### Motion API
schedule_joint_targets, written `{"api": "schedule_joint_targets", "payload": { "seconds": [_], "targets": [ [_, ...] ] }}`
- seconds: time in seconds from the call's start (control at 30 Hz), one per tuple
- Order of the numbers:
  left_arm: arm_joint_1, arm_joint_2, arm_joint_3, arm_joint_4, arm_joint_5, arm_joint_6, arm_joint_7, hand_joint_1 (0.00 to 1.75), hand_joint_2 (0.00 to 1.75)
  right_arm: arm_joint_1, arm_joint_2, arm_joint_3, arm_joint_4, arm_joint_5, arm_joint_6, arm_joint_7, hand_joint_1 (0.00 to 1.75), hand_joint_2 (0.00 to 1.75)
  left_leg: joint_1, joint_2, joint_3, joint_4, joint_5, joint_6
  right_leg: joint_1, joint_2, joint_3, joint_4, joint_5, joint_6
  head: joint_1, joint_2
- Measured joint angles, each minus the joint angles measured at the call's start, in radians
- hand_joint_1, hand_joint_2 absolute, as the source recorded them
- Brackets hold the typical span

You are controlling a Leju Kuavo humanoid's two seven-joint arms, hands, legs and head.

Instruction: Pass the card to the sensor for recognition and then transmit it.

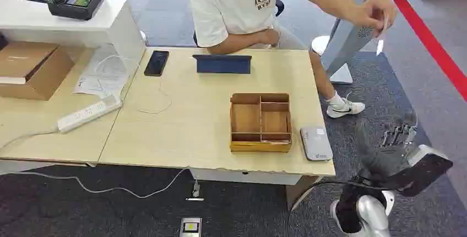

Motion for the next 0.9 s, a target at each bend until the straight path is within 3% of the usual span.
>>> {"api": "schedule_joint_targets", "payload": {
  "seconds": [0.07,0.2,0.4,0.47,0.63,0.9],
  "targets": [
    [0.000,0.000,0.000,0.000,-0.003,-0.002,-0.001,0.00,0.00,0.005,0.005,0.003,-0.041,0.067,0.000,0.002,0.00,1.75,0.000,0.000,0.000,0.000,0.000,0.000,0.000,0.000,0.000,0.000,0.000,0.000,0.000,0.000],
    [-0.002,0.000,0.000,0.000,-0.033,-0.008,-0.004,0.00,0.00,0.010,0.012,0.032,-0.130,0.524,0.001,0.112,0.00,1.75,0.000,0.000,0.000,0.000,0.000,0.000,0.000,0.000,0.000,0.000,0.000,0.000,0.000,0.000],
    [-0.006,0.004,-0.010,0.000,-0.097,-0.027,-0.008,0.00,0.00,-0.057,-0.050,0.136,-0.148,1.119,0.005,0.483,0.00,1.75,0.000,0.000,-0.002,0.000,0.000,0.000,0.000,0.000,0.000,0.000,0.001,0.000,0.000,0.000],
    [-0.007,0.006,-0.012,0.000,-0.111,-0.029,-0.008,0.00,0.00,-0.095,-0.076,0.182,-0.141,1.256,0.023,0.559,0.00,1.75,0.000,0.000,-0.001,0.000,0.000,0.000,0.000,0.000,0.000,0.000,0.001,0.000,0.001,0.000],
    [-0.014,0.008,-0.023,-0.001,-0.127,-0.028,0.003,0.00,0.00,-0.205,-0.112,0.275,-0.073,1.437,0.087,0.649,0.00,1.75,0.000,0.000,-0.001,0.000,0.000,0.000,0.000,0.000,0.000,0.000,0.001,-0.001,0.000,0.000],
    [-0.022,0.011,-0.035,-0.006,-0.143,-0.029,0.022,0.00,0.00,-0.380,-0.137,0.402,0.093,1.437,0.131,0.698,0.00,1.75,0.000,0.000,-0.002,0.000,0.001,0.000,0.000,0.000,-0.001,0.000,0.001,-0.001,0.000,0.000]
  ]
}}
